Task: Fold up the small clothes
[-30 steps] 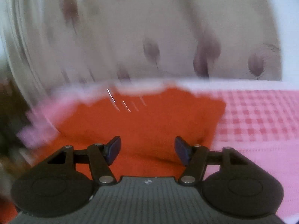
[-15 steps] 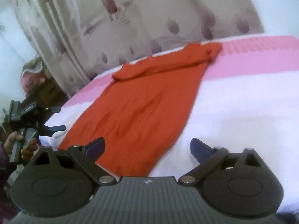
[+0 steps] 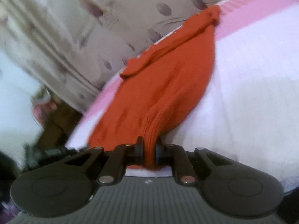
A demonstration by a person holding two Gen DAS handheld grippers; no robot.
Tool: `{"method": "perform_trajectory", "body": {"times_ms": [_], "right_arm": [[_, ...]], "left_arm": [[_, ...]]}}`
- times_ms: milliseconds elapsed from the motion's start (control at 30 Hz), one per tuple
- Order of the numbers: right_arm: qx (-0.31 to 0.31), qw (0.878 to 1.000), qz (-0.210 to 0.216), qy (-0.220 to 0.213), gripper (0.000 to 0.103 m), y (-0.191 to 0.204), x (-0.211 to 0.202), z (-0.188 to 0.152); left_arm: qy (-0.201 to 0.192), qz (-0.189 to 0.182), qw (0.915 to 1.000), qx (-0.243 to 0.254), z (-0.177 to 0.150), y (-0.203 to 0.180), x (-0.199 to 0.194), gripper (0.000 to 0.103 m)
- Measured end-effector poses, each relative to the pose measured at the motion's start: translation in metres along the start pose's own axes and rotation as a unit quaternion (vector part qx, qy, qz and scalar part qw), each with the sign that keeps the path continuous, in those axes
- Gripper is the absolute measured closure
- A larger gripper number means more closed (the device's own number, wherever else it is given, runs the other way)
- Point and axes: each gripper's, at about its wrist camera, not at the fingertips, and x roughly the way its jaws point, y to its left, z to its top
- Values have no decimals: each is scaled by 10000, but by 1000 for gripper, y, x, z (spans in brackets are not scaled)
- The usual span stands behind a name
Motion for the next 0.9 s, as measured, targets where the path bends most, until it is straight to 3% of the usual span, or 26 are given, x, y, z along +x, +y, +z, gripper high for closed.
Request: {"method": "perform_trajectory", "body": {"times_ms": [167,300,433,500,533,567,667,833,900], "right_arm": [[578,9960,514,-456,86,-3,-27,8],[527,9958,522,-538,89,-3,-35,9],[289,9989,93,-343,89,-12,-31,4],[42,9991,-252,-344,82,-10,-29,1],[115,9992,-188,-345,69,-13,-29,2],[214,9991,-107,-350,45,-16,-28,3],[30,9995,-103,-284,27,-7,-19,6],[-344,9991,-249,10,25,11,10,7],[-394,9987,-324,69,33,14,18,7]], "left_arm": [[-690,-4,9970,362,2,-16,-18,96],[-561,156,9958,706,5,-23,-13,96],[-307,564,9923,1059,3,-26,-4,96],[-214,762,9898,1188,4,-30,1,94],[-216,876,9881,1248,3,-32,2,94],[-195,917,9870,1306,3,-33,3,94],[-134,1133,9813,1549,-1,-38,7,94],[-85,1287,9758,1766,-5,-44,14,93],[-80,1296,9755,1776,-7,-44,15,93]]}}
